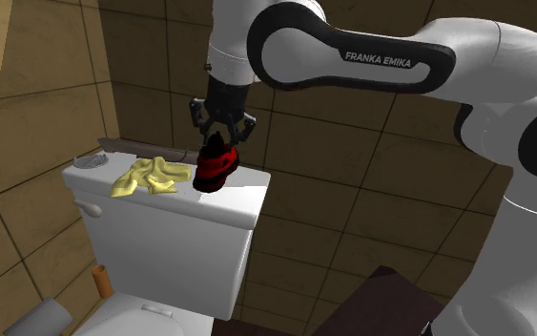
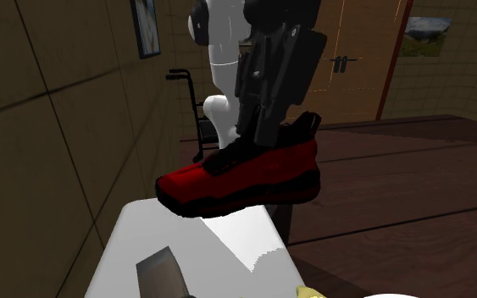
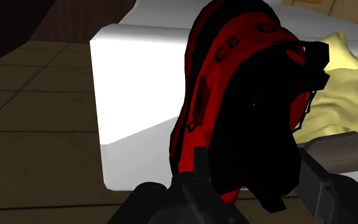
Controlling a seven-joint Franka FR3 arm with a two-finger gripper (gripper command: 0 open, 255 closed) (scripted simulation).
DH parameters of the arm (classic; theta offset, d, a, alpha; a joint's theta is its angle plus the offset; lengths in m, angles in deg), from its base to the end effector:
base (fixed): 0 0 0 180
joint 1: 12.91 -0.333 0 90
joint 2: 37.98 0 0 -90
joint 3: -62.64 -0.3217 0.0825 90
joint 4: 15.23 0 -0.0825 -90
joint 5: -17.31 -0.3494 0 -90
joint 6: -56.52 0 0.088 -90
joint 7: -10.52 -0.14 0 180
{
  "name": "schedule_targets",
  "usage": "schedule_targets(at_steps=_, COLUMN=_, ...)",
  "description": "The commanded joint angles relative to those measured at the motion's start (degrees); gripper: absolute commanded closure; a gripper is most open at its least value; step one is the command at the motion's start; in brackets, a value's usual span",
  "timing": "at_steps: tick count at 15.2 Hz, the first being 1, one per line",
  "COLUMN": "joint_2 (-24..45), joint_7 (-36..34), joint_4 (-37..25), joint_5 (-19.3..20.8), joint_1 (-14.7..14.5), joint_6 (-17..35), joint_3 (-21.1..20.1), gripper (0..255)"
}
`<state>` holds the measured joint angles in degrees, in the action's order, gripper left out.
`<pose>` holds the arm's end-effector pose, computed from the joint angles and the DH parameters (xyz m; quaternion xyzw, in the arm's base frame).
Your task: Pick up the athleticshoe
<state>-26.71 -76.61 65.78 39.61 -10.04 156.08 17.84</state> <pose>0.4966 0.3237 0.6067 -0.9135 0.3765 -0.1519 0.0273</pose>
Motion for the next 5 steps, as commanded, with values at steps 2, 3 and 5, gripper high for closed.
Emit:
schedule_targets(at_steps=2, joint_2=0.80, joint_7=0.31, joint_4=-3.28, joint_5=0.58, joint_1=-0.76, joint_6=-2.67, joint_3=-0.09, gripper=255)
schedule_targets(at_steps=3, joint_2=1.19, joint_7=0.38, joint_4=-4.51, joint_5=0.87, joint_1=-1.11, joint_6=-3.62, joint_3=-0.11, gripper=255)
schedule_targets(at_steps=5, joint_2=1.25, joint_7=0.39, joint_4=-4.69, joint_5=0.91, joint_1=-1.16, joint_6=-3.76, joint_3=-0.11, gripper=255)
